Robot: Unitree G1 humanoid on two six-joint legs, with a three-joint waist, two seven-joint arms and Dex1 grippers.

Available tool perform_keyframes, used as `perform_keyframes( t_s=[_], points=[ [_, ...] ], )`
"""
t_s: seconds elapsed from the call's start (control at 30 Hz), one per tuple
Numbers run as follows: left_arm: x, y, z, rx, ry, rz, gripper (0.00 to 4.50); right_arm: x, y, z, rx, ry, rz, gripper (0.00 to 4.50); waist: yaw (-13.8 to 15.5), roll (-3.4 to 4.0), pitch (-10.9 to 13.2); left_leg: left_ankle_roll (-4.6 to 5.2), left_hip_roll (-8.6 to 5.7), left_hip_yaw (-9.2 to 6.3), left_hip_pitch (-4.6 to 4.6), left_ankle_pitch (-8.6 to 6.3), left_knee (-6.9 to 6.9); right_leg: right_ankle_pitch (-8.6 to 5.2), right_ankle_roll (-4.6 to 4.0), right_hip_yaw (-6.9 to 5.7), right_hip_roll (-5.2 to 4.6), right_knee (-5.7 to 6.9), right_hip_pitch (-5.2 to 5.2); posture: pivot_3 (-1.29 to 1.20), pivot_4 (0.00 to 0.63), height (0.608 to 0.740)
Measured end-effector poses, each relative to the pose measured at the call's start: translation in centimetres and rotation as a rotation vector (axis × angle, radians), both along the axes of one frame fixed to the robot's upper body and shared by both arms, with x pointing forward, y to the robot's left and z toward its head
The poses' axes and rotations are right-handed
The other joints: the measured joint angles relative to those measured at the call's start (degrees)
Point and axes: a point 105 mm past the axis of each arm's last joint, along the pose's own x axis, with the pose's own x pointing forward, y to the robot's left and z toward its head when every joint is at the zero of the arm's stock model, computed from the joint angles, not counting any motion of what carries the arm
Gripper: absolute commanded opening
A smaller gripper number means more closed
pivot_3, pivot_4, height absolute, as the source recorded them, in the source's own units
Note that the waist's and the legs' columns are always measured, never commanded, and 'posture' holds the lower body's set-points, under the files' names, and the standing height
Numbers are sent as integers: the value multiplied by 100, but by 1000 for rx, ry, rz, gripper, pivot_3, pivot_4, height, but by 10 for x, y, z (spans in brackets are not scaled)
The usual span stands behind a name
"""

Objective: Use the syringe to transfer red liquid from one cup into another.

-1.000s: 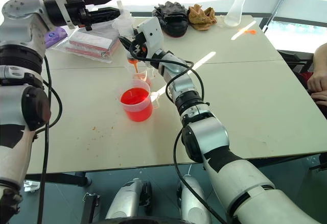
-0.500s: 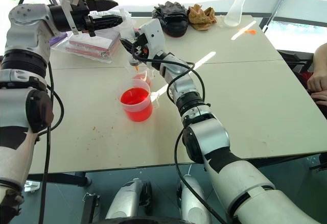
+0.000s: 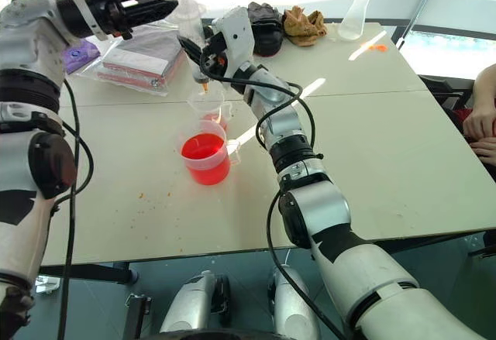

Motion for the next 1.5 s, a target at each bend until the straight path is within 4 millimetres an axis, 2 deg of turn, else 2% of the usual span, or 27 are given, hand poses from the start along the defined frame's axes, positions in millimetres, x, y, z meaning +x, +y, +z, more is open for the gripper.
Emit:
perform_keyframes(
  t_s=[0.17,0.2,0.3,0.4,0.47,0.5,0.57,0.67,0.7,0.8,0.87,0.93,1.07,1.17,1.23,1.3,1.33,1.43,1.5],
  points=[
    [-8,35,-13,-103,80,65,2585,-4,-3,8,8,-28,6,1462,-11,0,0,-2,3,-3,3,1,0,0,-1,5,2,2,-1,0,150,740],
    [-14,47,-18,-134,97,96,2585,-4,-5,6,8,-19,2,1462,-16,1,0,-6,4,-2,3,3,-1,0,-1,7,2,4,-1,0,150,740],
    [-34,66,-36,-146,134,162,2585,1,-15,3,8,5,-18,1462,-7,3,1,-8,2,-6,1,4,-1,1,-1,13,-3,11,1,0,150,740],
    [-50,63,-59,-149,204,183,2585,5,-24,6,30,35,-26,1462,50,1,0,-8,-2,-15,-4,5,5,1,-1,11,-5,3,5,0,150,740],
    [-67,50,-69,-143,216,176,2585,5,-30,9,31,98,-8,1462,70,2,1,-6,-4,-16,-1,3,5,1,-2,12,-12,-1,13,0,150,740],
    [-77,40,-77,-131,233,153,2585,7,-42,13,20,126,-17,1462,107,2,1,-4,-7,-18,-1,2,5,1,-2,13,-14,-1,16,0,150,740],
    [-95,27,-98,-127,290,150,2585,6,-80,23,-67,217,-47,1462,201,2,0,-1,-13,-28,-2,0,8,0,-3,13,-17,-11,21,0,150,740],
    [-105,24,-102,-169,303,187,2585,-4,-114,23,-193,400,-48,1462,211,3,1,36,-14,-30,-1,-22,9,-1,-5,12,-18,-20,20,0,150,740],
    [-110,22,-100,-184,290,196,2585,-10,-126,18,-240,528,-42,1462,189,-1,-1,37,-11,-30,5,-23,9,-3,-9,12,-16,-20,22,0,150,740],
    [-119,9,-98,-227,283,175,2585,-24,-141,-4,-296,828,-29,1462,127,2,-4,37,-1,-18,39,-24,-3,-12,-26,14,-11,-17,40,0,150,740],
    [-126,3,-107,-239,315,167,2585,-28,-150,-32,-324,992,-52,1462,109,2,-5,37,0,-14,58,-24,-8,-11,-25,15,-1,-8,49,0,150,740],
    [-128,1,-118,-256,361,180,2585,-27,-159,-69,-347,1127,-89,1462,130,2,-5,35,1,-14,61,-23,-8,-11,-24,15,5,-4,51,0,150,740],
    [-132,9,-153,-286,472,274,2585,-28,-175,-135,-403,1294,-172,1462,164,4,-4,33,-3,-2,57,-22,-6,-11,-22,24,4,-7,47,0,150,740],
    [-135,11,-179,-266,548,328,2585,-20,-175,-148,-401,1292,-204,1462,163,1,-5,33,-2,-1,54,-22,-3,-11,-21,25,7,-10,44,0,150,740],
    [-135,12,-182,-258,546,347,2585,-16,-176,-152,-404,1282,-221,1462,187,0,-6,33,-2,-4,54,-22,1,-12,-24,25,7,-11,49,0,150,740],
    [-136,14,-178,-247,520,361,2585,-13,-176,-154,-408,1270,-232,2486,194,-3,-8,33,-3,-5,54,-22,5,-21,-40,25,5,-14,53,0,150,740],
    [-136,14,-176,-238,507,361,2585,-11,-177,-156,-416,1262,-247,2845,194,-3,-8,33,-4,-5,54,-22,5,-21,-40,25,3,-15,53,0,150,740],
    [-138,14,-172,-216,493,360,2585,-9,-181,-158,-426,1253,-273,4451,180,-3,-8,33,-4,-3,52,-23,2,-22,-40,25,2,-14,48,0,150,740],
    [-139,14,-171,-212,491,354,2585,-8,-182,-155,-428,1244,-281,4487,177,-3,-8,33,-3,-3,52,-23,1,-21,-39,25,2,-13,47,0,150,740]
  ],
)
